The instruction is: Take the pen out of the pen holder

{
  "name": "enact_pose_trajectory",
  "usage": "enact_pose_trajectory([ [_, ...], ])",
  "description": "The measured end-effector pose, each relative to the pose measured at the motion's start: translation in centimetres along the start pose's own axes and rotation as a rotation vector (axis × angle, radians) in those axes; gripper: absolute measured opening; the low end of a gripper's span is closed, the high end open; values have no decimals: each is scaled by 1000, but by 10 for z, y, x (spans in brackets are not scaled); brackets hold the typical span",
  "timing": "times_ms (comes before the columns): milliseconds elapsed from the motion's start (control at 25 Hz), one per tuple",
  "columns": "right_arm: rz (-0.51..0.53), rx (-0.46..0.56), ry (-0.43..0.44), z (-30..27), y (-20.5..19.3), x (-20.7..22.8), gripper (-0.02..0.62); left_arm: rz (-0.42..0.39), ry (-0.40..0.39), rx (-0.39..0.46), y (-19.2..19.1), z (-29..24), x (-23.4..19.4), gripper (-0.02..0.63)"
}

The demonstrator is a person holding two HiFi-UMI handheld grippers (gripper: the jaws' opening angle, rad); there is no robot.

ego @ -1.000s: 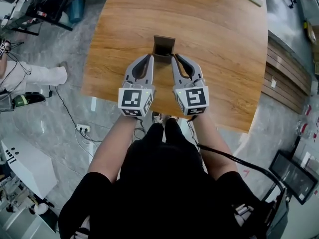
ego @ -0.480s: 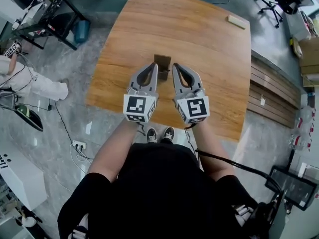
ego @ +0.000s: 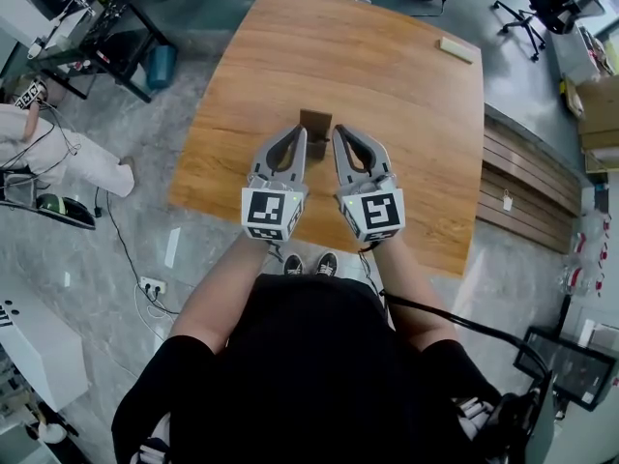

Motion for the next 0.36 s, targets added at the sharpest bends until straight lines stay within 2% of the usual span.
enact_pose_trajectory([
  [360, 14, 11, 5, -8, 5, 2, 14, -10, -7, 9, 7, -7, -5, 0],
])
Point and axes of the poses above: the fingertips, and each gripper's own axes: z backward along the fingers, x to its right, y out of its top, the point moved 9 cm from there along z, backward along the fingers, and after that the axes turned 11 degrees about x, right-handed, at the moved point
